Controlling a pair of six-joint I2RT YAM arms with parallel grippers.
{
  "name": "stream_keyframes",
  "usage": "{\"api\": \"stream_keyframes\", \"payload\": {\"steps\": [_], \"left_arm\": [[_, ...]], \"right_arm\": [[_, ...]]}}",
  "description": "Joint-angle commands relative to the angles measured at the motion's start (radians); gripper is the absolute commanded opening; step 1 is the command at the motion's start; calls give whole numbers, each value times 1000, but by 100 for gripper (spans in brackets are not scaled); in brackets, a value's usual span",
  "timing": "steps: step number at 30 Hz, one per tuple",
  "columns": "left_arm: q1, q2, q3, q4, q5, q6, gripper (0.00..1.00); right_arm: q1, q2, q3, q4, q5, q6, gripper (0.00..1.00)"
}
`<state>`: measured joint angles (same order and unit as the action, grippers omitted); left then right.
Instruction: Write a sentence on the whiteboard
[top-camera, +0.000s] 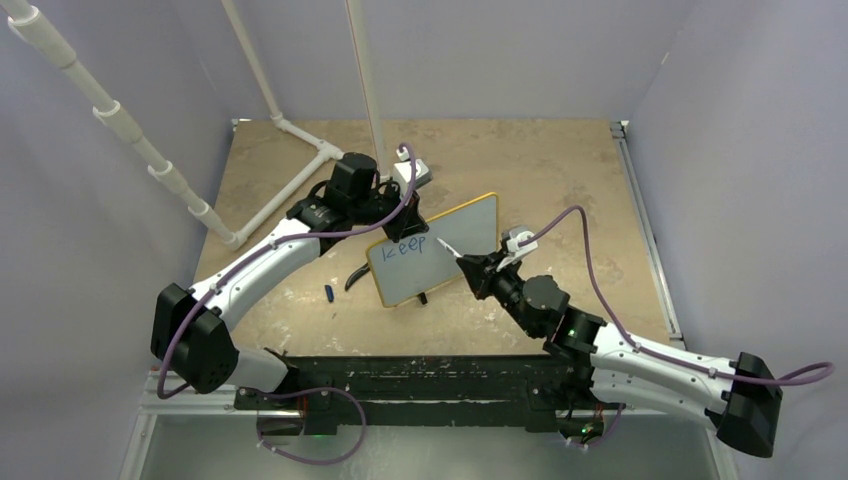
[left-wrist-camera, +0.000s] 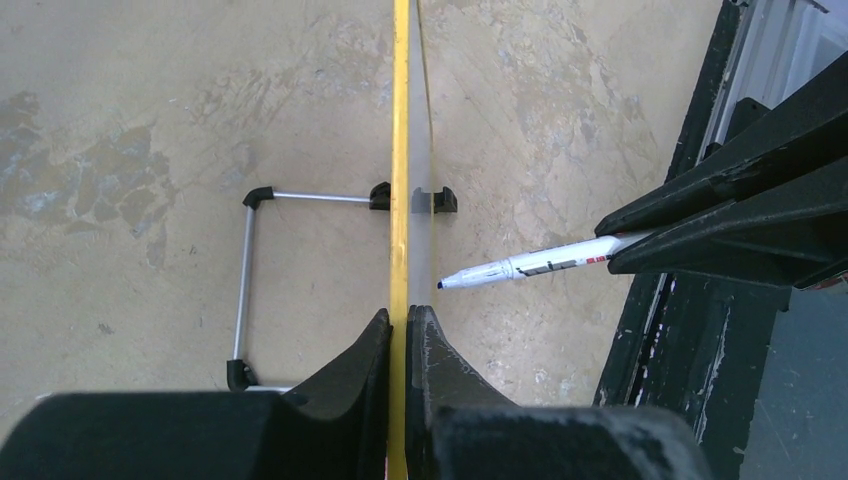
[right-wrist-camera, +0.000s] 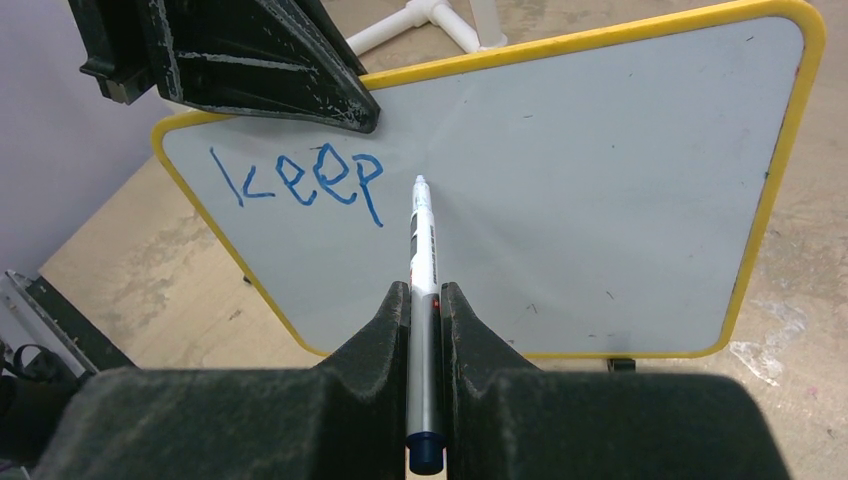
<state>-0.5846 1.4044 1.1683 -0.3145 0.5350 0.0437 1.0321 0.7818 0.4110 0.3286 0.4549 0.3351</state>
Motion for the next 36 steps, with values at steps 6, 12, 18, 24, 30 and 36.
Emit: {"api": "stream_keyframes", "payload": {"steps": [6,12,18,24,30,36], "left_arm": [[-1,-2,-15,18,32,25,0],[-1,-2,-15,17,39,27,0],[-1,-4,-15,17,40,28,0],[0,-7,-16,15,40,28,0],[0,-9,-16,15,39,28,0],[0,-7,-16,17,39,27,0]], "right_arm": [[-3,23,42,70,36,-8,0],[-3,47,51,57,60,2,0],[-3,60,62,38,101,19,0],[-3,45,60,4,157,46,0],[-3,22,55,-15,168,51,0],[-3,-26,36,63,118,-4,0]]}}
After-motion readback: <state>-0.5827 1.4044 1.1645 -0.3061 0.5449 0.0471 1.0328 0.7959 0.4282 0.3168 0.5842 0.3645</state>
